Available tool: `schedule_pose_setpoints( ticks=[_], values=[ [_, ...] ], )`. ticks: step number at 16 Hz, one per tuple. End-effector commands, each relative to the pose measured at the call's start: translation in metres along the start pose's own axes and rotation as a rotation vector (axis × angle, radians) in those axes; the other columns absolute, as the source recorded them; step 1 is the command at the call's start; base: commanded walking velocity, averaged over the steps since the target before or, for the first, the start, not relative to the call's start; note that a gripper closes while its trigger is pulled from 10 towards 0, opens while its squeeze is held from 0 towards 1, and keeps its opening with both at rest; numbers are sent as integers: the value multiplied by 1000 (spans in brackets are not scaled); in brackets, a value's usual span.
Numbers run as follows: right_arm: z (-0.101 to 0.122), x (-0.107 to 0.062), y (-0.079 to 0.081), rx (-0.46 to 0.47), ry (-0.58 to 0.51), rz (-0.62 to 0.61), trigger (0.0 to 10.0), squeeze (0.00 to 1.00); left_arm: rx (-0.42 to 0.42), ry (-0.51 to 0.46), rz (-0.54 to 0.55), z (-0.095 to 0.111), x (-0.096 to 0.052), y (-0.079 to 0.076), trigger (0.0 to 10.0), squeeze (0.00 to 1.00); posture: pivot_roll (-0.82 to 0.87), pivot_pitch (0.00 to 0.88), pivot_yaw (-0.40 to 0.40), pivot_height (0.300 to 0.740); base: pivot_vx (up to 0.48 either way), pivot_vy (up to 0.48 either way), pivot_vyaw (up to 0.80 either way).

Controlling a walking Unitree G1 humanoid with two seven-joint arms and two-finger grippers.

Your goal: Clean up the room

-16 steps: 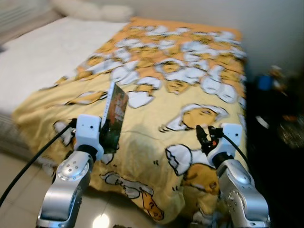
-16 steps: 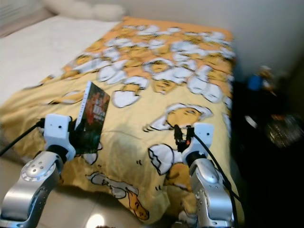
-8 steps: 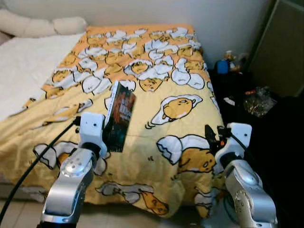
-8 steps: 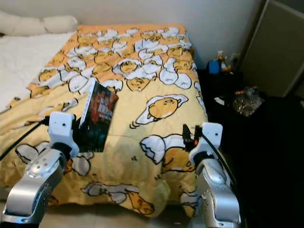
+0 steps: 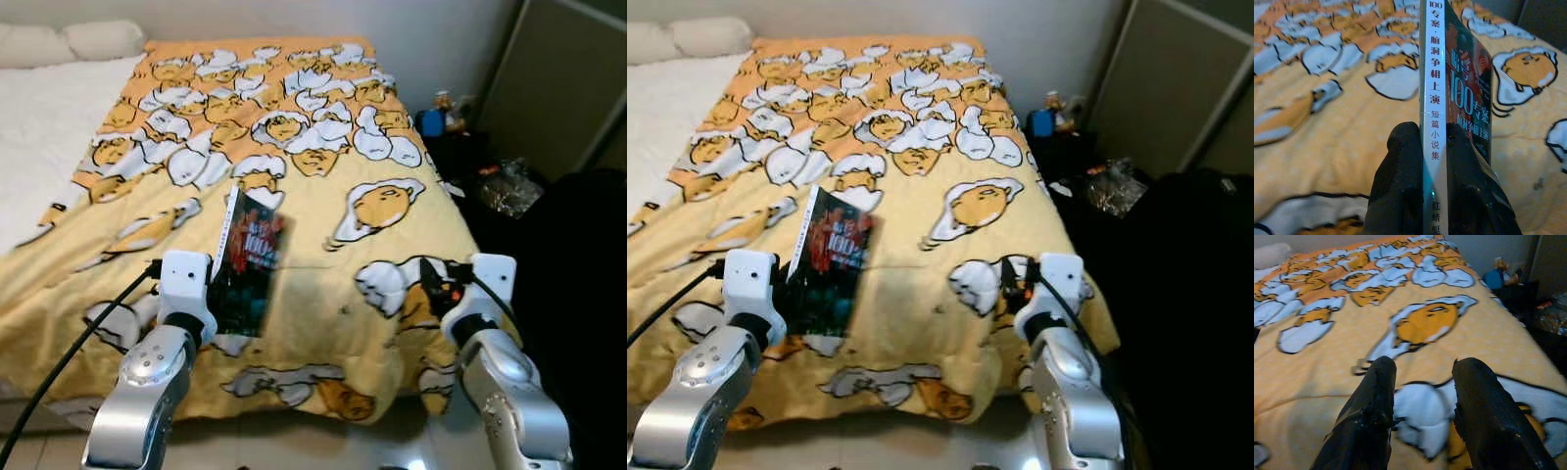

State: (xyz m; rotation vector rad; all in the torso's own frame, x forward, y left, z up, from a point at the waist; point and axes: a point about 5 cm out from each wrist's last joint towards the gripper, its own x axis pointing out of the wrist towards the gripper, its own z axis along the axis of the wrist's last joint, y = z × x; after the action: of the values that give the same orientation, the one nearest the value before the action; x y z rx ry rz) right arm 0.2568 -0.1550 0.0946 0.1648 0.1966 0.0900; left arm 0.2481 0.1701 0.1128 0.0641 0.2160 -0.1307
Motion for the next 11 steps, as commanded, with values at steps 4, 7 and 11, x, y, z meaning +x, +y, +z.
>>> schedule_pose_setpoints(
  ticks=[4,7,11],
  values=[
    [1,4,6,-6,7,28,10000,0,39,-38,50,9,-4,10,10000,0,-73,18,0,740,0,480,-505],
    [1,3,7,-2,-2,31,10000,0,52,-39,58,10,-4,13,10000,0,-73,9,4,740,0,480,-142],
    [3,4,10,-60,-17,62,10000,0,51,-52,60,13,-2,13,10000,0,-79,0,13,740,0,480,-100]
  ],
)
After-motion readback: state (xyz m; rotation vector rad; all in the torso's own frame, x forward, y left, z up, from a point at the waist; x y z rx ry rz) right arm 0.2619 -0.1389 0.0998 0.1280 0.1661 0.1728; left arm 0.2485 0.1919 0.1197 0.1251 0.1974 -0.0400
